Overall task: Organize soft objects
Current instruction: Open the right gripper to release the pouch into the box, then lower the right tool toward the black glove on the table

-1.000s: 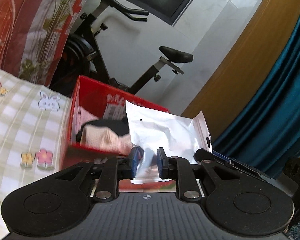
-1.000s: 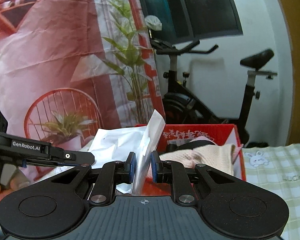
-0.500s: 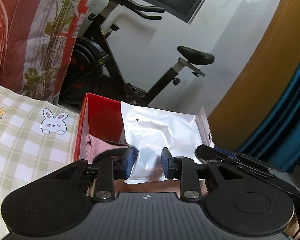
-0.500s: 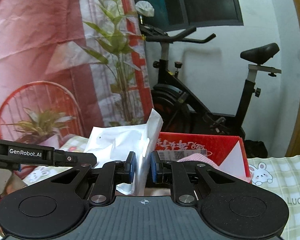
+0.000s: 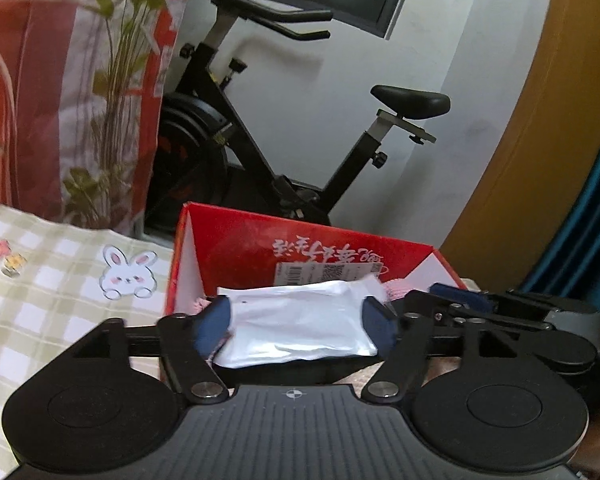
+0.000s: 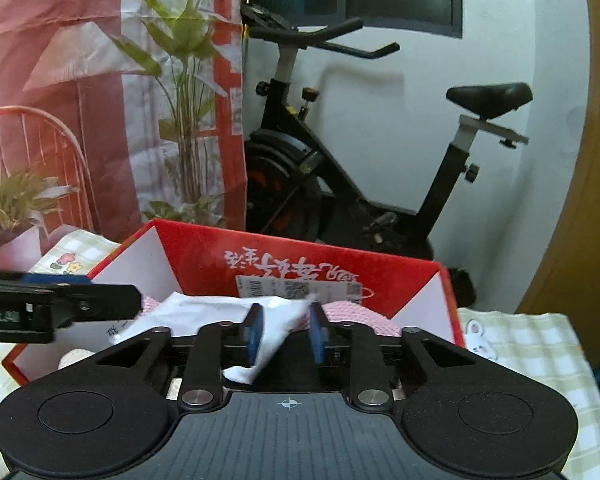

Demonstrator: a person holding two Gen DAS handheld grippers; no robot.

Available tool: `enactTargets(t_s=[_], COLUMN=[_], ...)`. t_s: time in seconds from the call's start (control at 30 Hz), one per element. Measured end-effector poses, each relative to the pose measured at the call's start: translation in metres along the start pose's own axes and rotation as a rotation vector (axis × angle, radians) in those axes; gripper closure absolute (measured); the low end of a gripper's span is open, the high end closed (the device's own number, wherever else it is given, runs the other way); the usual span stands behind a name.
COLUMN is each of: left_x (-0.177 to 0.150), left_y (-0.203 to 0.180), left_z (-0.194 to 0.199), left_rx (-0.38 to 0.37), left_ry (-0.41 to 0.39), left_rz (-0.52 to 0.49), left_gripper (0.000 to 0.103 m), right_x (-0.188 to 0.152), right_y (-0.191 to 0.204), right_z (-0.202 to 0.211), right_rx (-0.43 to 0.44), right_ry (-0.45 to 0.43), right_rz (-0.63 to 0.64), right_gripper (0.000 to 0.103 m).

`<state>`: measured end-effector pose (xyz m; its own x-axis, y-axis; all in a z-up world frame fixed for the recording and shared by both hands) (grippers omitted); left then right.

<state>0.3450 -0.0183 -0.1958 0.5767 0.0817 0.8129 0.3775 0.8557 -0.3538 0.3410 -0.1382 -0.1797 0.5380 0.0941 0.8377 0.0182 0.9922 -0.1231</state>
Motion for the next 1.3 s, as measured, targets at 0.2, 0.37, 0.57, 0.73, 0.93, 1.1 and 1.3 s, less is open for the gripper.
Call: enactTargets(t_s=[0.2,0.37,0.57,0.73,0.93,1.1,1.3], left_x=[0.000,-0.005,-0.023,-0.056,-0.111,-0.155,-0.184], left_y=[-0.001,-0.009,-0.019,-0.026,-0.028,-0.032,-0.028], left_z=[0.023,0.046,0.078,0.103,0.126,0.136,0.139], left_rx=[0.038,0.055,0.062,0.058,0.063,0.062,0.082], left_ry=[0.000,-0.003,0.014,0.053,0.128,0.205,0.245], left_rz=[-0.018,-0.064,-0.113,-0.126,-0.108,-0.116,-0.091], left_gripper=[0.007,0.004,0.003,0.003,0.003,0.003,0.003], right_x=[-0.003,-0.006,-0.020,-0.047,-0.099,-0.144,-0.187], right_y=[-0.001,-0.002,-0.005,-0.005,-0.003,0.001,0.004], right_z=[0.024,0.054,0.097,0.130,0.158,0.174,0.179], right_rx=[0.016,0.038,0.079,0.115,0.164,0.199,0.186], right_ry=[-0.044,-0.073,-0.099,-0.100,-0.019,0.067,0.157], right_rz=[0.005,0.013,-0.016,-0.030,-0.056,-0.061,-0.066], right_gripper=[0.049,0.037,0.034,0.034,0.034,0.034,0.034])
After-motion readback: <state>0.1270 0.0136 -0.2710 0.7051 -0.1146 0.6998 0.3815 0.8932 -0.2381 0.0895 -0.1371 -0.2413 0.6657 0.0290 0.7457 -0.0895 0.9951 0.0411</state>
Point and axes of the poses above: each gripper's, at about its wrist camera, not at the fingertips, and z roughly against the way its jaws point, y to its left, x to its top, the point moved 6 cm from there along -z, roughly the way its jaws point, and after that the axes turned 11 degrees about -x, right-handed, at the moved point
